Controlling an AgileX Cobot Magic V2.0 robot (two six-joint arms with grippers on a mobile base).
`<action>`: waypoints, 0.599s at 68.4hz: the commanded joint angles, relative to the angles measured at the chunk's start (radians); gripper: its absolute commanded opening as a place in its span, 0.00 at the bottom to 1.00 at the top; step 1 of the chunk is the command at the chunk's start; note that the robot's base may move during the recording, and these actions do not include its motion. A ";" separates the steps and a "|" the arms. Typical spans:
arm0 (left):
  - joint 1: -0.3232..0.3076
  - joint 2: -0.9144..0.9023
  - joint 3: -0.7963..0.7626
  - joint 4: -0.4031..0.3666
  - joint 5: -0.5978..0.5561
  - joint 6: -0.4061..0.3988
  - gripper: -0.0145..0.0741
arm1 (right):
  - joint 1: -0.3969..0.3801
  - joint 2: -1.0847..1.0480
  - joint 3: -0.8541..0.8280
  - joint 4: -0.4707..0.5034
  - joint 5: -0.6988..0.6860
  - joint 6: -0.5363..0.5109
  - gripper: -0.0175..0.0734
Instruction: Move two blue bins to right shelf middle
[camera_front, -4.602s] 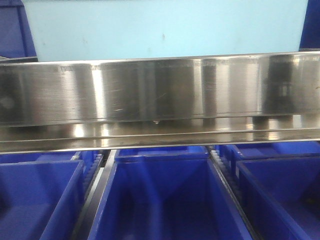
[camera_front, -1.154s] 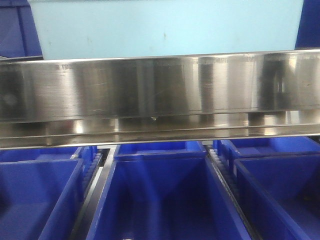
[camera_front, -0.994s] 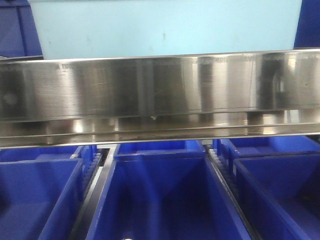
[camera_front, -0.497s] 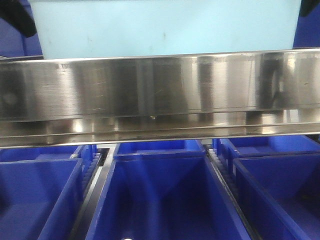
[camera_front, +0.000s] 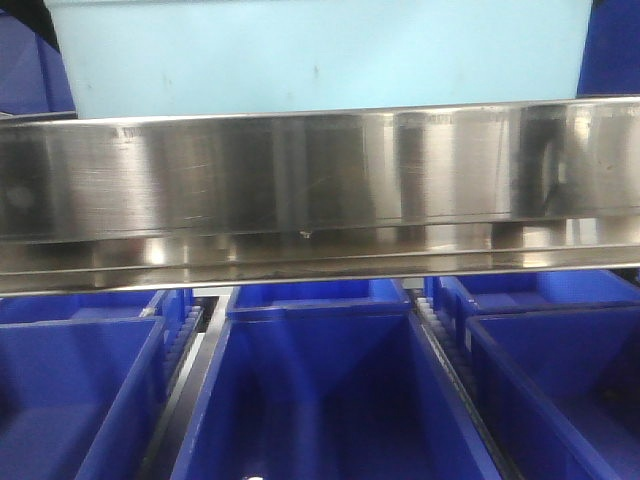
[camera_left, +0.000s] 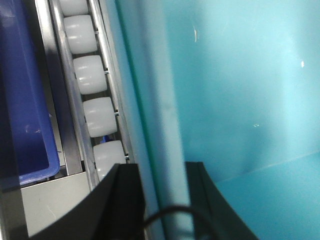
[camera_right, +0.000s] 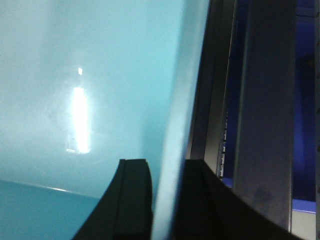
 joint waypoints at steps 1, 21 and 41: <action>-0.004 -0.034 -0.004 -0.039 -0.015 0.007 0.04 | -0.003 -0.020 0.014 -0.013 0.009 -0.008 0.02; -0.004 -0.177 -0.004 -0.039 -0.127 0.007 0.04 | -0.003 -0.163 -0.007 -0.013 -0.101 -0.008 0.02; -0.004 -0.309 -0.025 -0.041 -0.251 0.007 0.04 | -0.003 -0.198 -0.183 -0.013 -0.093 -0.008 0.02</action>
